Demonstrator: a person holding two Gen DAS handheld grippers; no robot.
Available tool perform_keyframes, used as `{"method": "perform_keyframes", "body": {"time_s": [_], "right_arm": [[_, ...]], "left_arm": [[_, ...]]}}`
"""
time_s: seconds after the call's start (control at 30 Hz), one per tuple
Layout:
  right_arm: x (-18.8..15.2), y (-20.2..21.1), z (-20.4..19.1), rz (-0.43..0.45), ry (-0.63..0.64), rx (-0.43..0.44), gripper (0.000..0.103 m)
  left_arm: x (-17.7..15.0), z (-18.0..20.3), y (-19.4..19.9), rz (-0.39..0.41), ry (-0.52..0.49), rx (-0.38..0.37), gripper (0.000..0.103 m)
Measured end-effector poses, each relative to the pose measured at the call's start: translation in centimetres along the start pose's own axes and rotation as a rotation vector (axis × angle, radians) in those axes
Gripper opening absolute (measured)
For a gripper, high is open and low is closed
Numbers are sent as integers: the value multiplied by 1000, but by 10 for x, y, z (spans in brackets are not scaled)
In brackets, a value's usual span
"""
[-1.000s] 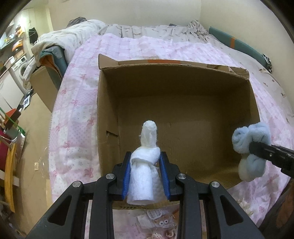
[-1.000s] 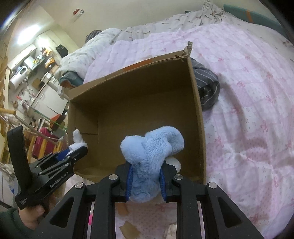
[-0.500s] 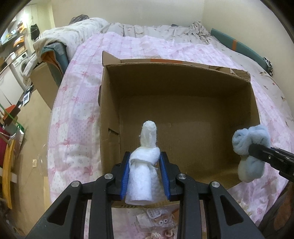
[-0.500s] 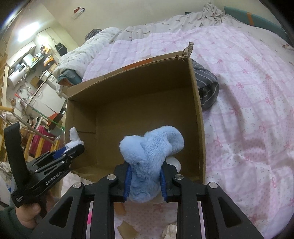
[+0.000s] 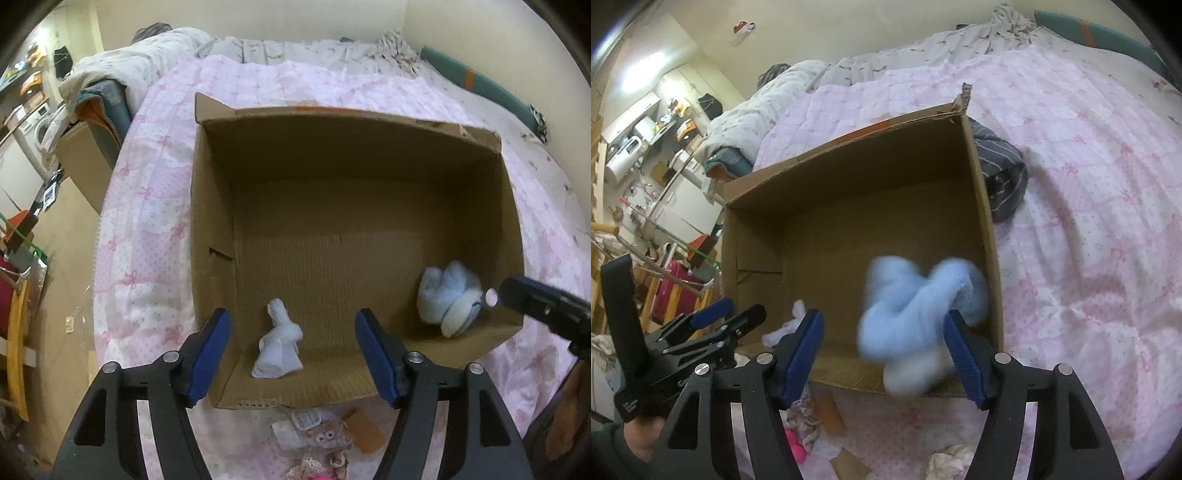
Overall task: Organize soft objects
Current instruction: 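Open both tools to release the plushes and withdraw from the box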
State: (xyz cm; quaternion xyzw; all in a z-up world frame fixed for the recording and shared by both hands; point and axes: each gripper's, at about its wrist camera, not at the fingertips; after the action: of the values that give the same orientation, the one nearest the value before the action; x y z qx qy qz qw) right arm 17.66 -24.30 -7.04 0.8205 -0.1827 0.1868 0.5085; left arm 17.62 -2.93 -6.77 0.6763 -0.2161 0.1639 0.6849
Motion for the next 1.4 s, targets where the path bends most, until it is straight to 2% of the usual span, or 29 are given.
{"method": "perform_keyframes", "body": {"time_s": [0.1, 0.2, 0.33, 0.37, 0.5, 0.63, 0.83, 0.93, 1.03, 1.4], "right_arm": [[1, 0, 0, 1, -2, -5, 76], [1, 1, 0, 5, -8, -14, 82], [3, 7, -1, 44, -6, -18, 102], [3, 9, -1, 57, -5, -17, 103], [3, 16, -1, 104, 1, -24, 103], [2, 20, 0, 147, 10, -79, 103], [2, 24, 2, 156, 5, -100, 103], [1, 26, 2, 160, 14, -101, 103], [-3, 29, -2, 161, 32, -105, 103], [-18, 53, -14, 179, 107, -124, 103]], "left_arm": [[0, 2, 2, 3, -12, 10, 67], [1, 1, 8, 27, -3, -13, 67], [2, 0, 15, 48, 4, 4, 67], [2, 0, 17, 51, -2, 27, 67], [3, -2, 24, 83, 10, 51, 67], [2, -4, 26, 83, 17, 69, 68], [1, -7, 32, 89, 38, 54, 68], [-1, -9, 35, 77, 39, 8, 68], [-3, -9, 40, 87, 39, 35, 68], [-18, -24, 76, 115, 71, 35, 68]]}}
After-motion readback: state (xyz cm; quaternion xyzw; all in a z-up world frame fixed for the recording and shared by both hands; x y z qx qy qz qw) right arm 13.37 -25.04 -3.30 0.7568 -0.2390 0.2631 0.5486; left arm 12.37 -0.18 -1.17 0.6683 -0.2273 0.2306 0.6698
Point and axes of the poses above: each gripper's, at about its wrist camera, not at the fingertips, and y roughly against the way its jaws point, z to its right, x to its top, and after that the axes turned 1 degree about z, right-handed
